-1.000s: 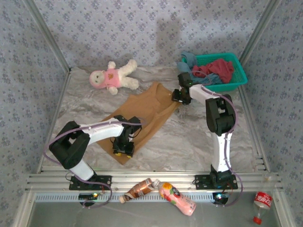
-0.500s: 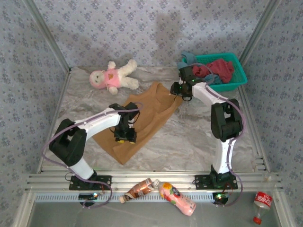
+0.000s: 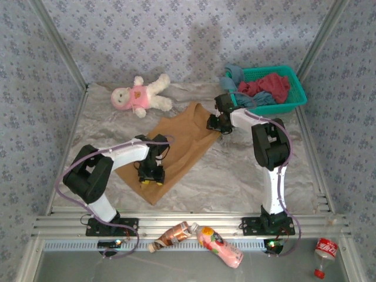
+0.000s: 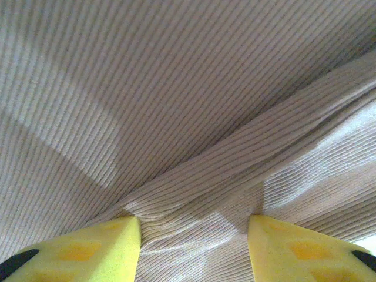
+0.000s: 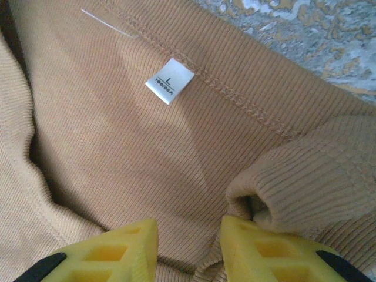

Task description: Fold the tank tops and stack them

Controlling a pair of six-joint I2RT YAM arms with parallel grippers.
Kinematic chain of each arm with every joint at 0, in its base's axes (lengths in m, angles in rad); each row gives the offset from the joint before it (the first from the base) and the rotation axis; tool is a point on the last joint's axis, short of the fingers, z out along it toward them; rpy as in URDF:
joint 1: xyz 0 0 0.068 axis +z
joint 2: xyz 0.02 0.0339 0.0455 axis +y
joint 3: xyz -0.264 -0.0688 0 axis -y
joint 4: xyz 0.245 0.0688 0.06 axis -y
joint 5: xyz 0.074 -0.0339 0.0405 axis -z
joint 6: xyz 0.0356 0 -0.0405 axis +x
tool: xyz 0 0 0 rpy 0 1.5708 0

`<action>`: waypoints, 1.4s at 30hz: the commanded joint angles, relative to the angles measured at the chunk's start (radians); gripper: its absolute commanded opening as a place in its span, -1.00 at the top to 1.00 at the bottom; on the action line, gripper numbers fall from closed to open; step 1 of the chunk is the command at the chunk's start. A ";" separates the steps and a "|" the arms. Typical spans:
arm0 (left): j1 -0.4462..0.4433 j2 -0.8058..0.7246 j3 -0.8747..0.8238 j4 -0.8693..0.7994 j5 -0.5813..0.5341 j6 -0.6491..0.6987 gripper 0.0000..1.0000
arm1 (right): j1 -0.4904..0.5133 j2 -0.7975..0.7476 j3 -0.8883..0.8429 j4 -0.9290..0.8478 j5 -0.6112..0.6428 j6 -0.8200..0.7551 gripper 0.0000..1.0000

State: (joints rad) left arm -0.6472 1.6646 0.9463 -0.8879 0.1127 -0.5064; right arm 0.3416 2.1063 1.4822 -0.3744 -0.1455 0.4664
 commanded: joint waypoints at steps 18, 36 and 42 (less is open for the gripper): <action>-0.080 -0.123 0.016 -0.111 0.077 -0.013 -0.04 | -0.083 -0.330 -0.421 -0.133 0.111 -0.020 0.25; 0.536 -0.096 0.132 -0.086 -0.061 0.139 -0.04 | 0.089 -0.164 0.027 -0.018 -0.038 -0.141 -0.06; 0.616 -0.027 0.125 0.017 -0.017 0.127 -0.03 | 0.147 -0.010 0.176 0.019 -0.085 -0.185 -0.07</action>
State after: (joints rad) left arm -0.0460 1.6051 1.0801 -0.9188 0.0750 -0.3851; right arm 0.4690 2.0418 1.5944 -0.3664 -0.1841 0.3244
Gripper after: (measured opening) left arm 0.518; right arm 0.534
